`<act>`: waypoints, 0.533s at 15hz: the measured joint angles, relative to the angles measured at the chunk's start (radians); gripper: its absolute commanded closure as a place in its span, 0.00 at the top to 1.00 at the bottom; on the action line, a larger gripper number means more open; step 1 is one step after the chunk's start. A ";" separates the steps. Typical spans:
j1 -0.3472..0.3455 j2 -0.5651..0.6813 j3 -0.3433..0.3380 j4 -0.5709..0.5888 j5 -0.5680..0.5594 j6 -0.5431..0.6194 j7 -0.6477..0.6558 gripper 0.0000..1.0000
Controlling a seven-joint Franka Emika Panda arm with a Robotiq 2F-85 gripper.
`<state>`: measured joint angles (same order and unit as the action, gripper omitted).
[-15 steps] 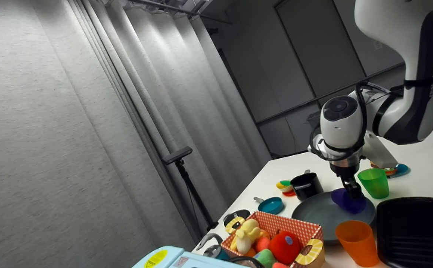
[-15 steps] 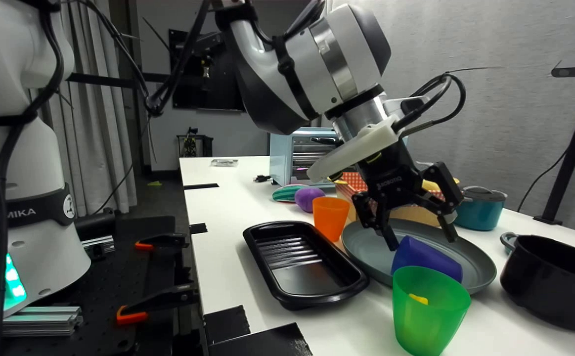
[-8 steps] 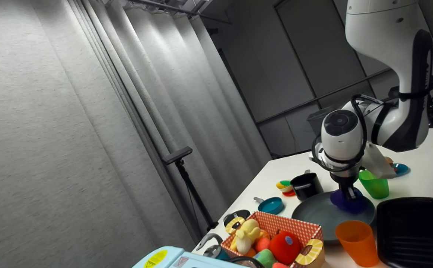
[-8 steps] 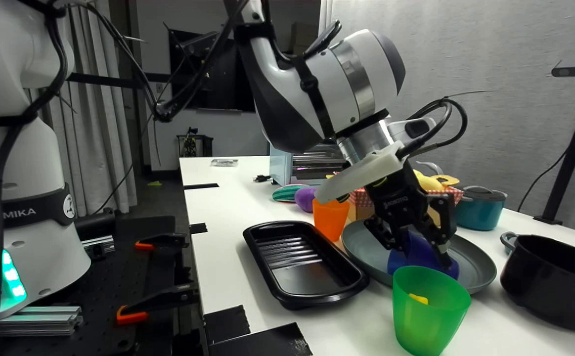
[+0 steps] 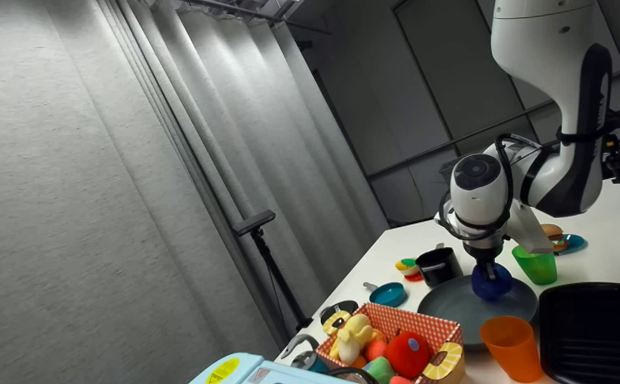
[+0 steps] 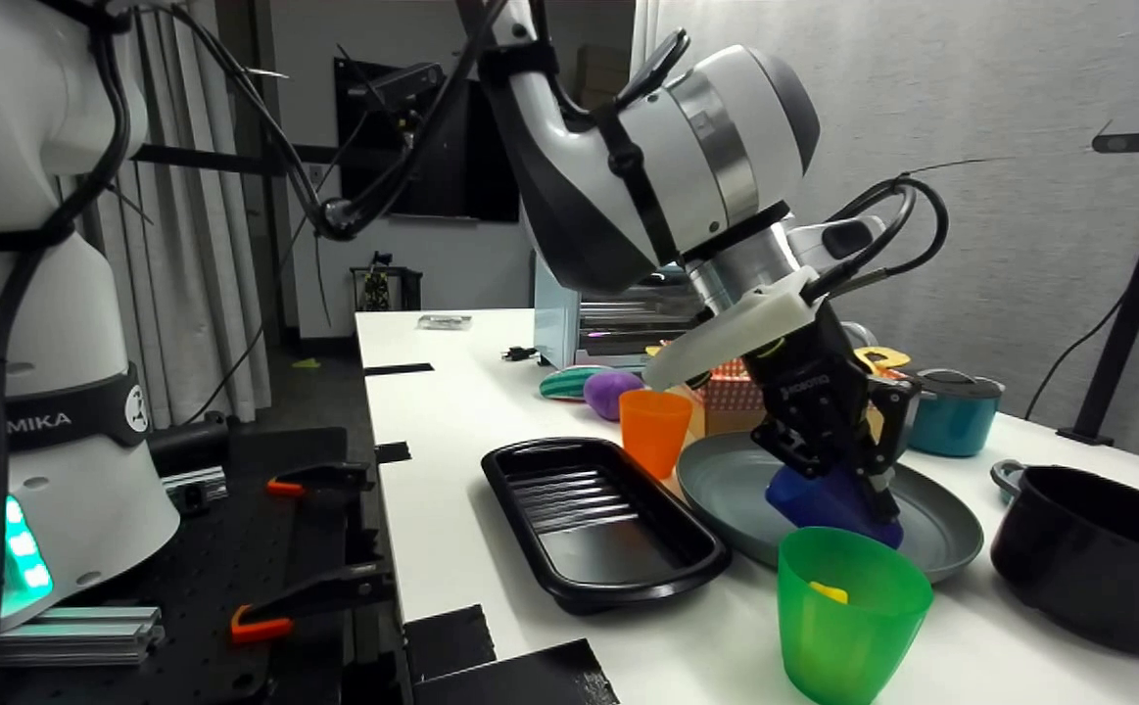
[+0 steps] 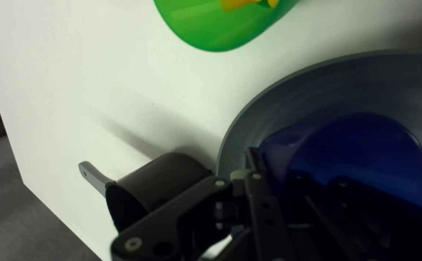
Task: Set the blue cup upright on the plate
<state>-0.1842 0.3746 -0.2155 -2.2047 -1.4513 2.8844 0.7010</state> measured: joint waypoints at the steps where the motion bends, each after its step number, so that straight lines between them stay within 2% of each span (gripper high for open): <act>1: -0.002 -0.003 0.005 -0.006 0.056 0.000 -0.029 0.02; 4: -0.033 -0.029 0.058 -0.046 0.293 0.000 -0.179 0.02; 6: -0.096 -0.053 0.146 -0.084 0.460 0.000 -0.283 0.02; 8: -0.181 -0.072 0.262 -0.120 0.623 -0.001 -0.372 0.02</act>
<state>-0.3656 0.3025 0.0468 -2.3245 -0.8283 2.8830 0.3287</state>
